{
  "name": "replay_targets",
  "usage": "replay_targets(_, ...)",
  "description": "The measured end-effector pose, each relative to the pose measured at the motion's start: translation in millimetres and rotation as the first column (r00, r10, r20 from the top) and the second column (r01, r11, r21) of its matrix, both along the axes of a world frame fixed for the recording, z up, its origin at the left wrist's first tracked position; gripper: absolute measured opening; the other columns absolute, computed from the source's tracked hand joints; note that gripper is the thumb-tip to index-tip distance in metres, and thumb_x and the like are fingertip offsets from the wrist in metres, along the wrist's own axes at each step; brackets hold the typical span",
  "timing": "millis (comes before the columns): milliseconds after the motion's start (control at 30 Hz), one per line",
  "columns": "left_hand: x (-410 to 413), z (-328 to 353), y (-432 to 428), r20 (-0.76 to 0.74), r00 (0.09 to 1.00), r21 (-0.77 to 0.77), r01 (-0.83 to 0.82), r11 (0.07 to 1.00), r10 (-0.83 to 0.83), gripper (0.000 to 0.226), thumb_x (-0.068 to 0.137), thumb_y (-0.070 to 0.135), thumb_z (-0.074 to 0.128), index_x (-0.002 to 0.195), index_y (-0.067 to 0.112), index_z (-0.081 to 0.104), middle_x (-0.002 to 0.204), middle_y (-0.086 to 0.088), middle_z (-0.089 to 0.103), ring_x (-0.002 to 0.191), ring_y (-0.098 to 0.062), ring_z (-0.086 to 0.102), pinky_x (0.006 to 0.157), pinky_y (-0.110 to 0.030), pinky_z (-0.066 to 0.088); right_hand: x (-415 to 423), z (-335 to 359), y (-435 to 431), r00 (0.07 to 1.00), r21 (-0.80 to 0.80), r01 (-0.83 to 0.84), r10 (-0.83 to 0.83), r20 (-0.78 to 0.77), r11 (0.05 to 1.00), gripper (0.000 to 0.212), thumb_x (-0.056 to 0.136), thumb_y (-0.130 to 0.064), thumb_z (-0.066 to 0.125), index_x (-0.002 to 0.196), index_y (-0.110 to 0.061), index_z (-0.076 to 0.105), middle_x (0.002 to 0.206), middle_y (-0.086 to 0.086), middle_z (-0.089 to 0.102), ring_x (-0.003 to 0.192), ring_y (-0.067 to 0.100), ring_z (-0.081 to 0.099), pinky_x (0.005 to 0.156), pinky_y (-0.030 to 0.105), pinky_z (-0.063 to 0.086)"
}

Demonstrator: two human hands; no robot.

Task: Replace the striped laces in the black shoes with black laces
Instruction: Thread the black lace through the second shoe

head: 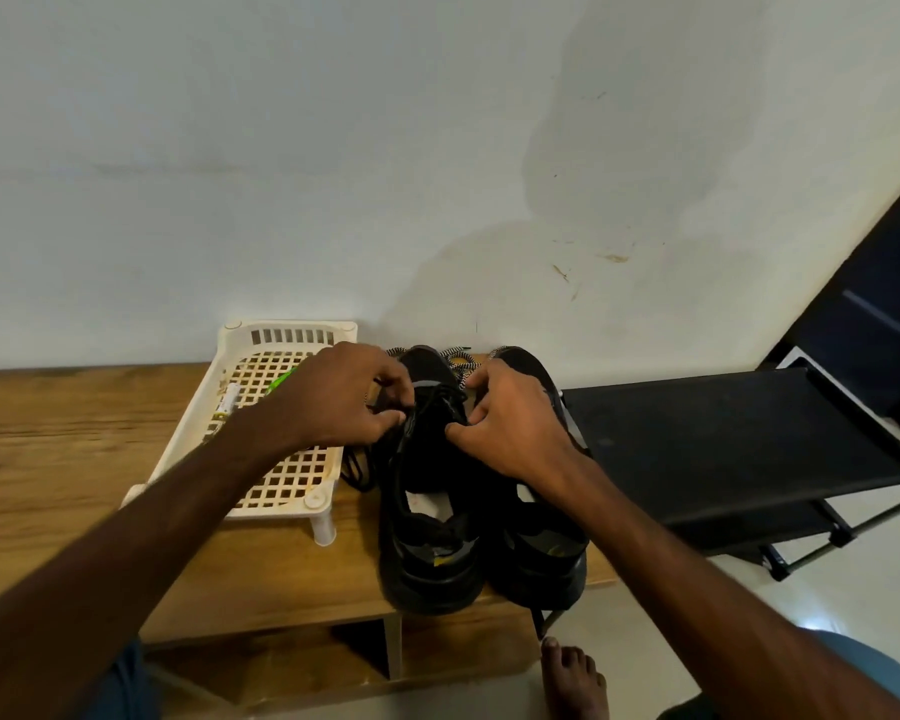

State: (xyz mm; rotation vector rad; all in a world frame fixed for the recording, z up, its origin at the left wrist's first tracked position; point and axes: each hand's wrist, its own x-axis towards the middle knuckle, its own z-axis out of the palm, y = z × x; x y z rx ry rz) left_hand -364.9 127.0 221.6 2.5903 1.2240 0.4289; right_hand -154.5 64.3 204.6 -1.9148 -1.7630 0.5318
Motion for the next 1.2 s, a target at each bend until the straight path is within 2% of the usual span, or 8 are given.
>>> replay_targets(167,-1.3,6.5,1.3,-0.006,0.997,0.018,-0.073,0.997,0.073,0.003,0.088,0.037,0.073,0.087,0.038,0.075,0.09,0.022,0.072,0.088,0.0,0.066,0.08,-0.034,0.056,-0.7,-0.4,3.5,0.999,-0.017,0.036,-0.036,0.006,0.999,0.052,0.078,-0.027,0.085,0.121,-0.017,0.059,0.091,-0.002,0.07,0.085,0.014,0.069,0.081,0.032,0.061)
replay_targets(333,-2.2,19.4,-1.1,0.532,0.835,-0.3,0.029,0.954,0.142,0.015,0.101,0.021,0.059,0.097,0.016,0.073,0.096,0.008,0.079,0.099,-0.003,0.071,0.092,-0.028,0.051,-2.7,0.0,5.6,0.998,-0.027,0.053,-0.053,0.025,0.998,0.025,0.079,-0.024,0.087,0.099,-0.021,0.072,0.086,-0.004,0.072,0.079,0.008,0.069,0.072,0.023,0.058)
replay_targets(467,-4.4,23.7,-4.2,0.671,0.725,-0.383,0.161,0.909,0.154,0.021,0.104,0.013,0.054,0.104,-0.001,0.07,0.101,-0.004,0.079,0.1,-0.012,0.073,0.081,-0.012,0.052,-4.4,1.5,5.5,0.996,-0.004,0.052,-0.051,0.066,0.999,0.011,0.079,-0.021,0.085,0.084,-0.02,0.075,0.082,-0.006,0.071,0.073,0.007,0.067,0.068,0.024,0.059)
replay_targets(733,-12.5,18.3,-2.1,0.579,0.783,-0.592,0.213,0.777,0.227,0.057,0.105,0.042,0.048,0.081,-0.005,0.069,0.088,-0.019,0.077,0.077,-0.037,0.077,0.062,-0.032,0.062,-11.6,-0.2,5.4,0.997,0.03,0.035,-0.037,0.062,0.999,0.014,0.076,-0.021,0.084,0.08,-0.022,0.07,0.076,-0.008,0.069,0.071,0.008,0.068,0.066,0.027,0.059)
replay_targets(833,-8.8,-1.3,3.5,0.462,0.852,-0.416,-0.035,0.909,0.244,0.037,0.101,0.035,0.061,0.078,0.009,0.074,0.076,-0.005,0.077,0.056,-0.022,0.073,0.045,-0.023,0.053,-13.9,0.7,5.5,0.999,0.027,0.025,-0.027,0.047,0.999,0.016,0.076,-0.019,0.084,0.082,-0.022,0.07,0.078,-0.008,0.069,0.074,0.009,0.069,0.073,0.035,0.063)
replay_targets(900,-9.4,-9.6,7.9,0.31,0.927,-0.277,-0.124,0.953,0.211,0.007,0.092,0.022,0.073,0.085,0.022,0.074,0.077,0.003,0.076,0.057,-0.007,0.071,0.051,-0.021,0.053,-14.9,1.5,5.2,0.999,0.024,0.022,-0.023,0.046,0.999,0.016,0.076,-0.019,0.084,0.082,-0.023,0.069,0.078,-0.009,0.069,0.075,0.009,0.069,0.074,0.036,0.063)
replay_targets(1033,-4.0,-21.0,10.0,-0.016,0.991,-0.201,-0.134,0.97,0.133,0.022,0.085,0.022,0.077,0.103,0.03,0.069,0.081,0.014,0.073,0.072,0.003,0.067,0.071,-0.026,0.056,-14.8,2.1,4.5,0.999,0.022,0.021,-0.022,0.04,1.0,0.017,0.076,-0.02,0.083,0.082,-0.024,0.068,0.077,-0.009,0.069,0.074,0.01,0.069,0.075,0.036,0.063)
replay_targets(1200,-4.6,-10.9,18.7,0.038,0.985,-0.246,-0.154,0.957,0.168,0.025,0.096,0.034,0.064,0.075,0.026,0.074,0.068,0.008,0.07,0.061,-0.01,0.063,0.066,-0.031,0.053,-12.6,4.9,2.0,0.999,0.017,0.012,-0.013,0.045,1.0,0.015,0.079,-0.023,0.084,0.084,-0.023,0.07,0.076,-0.008,0.07,0.075,0.009,0.07,0.078,0.037,0.063)
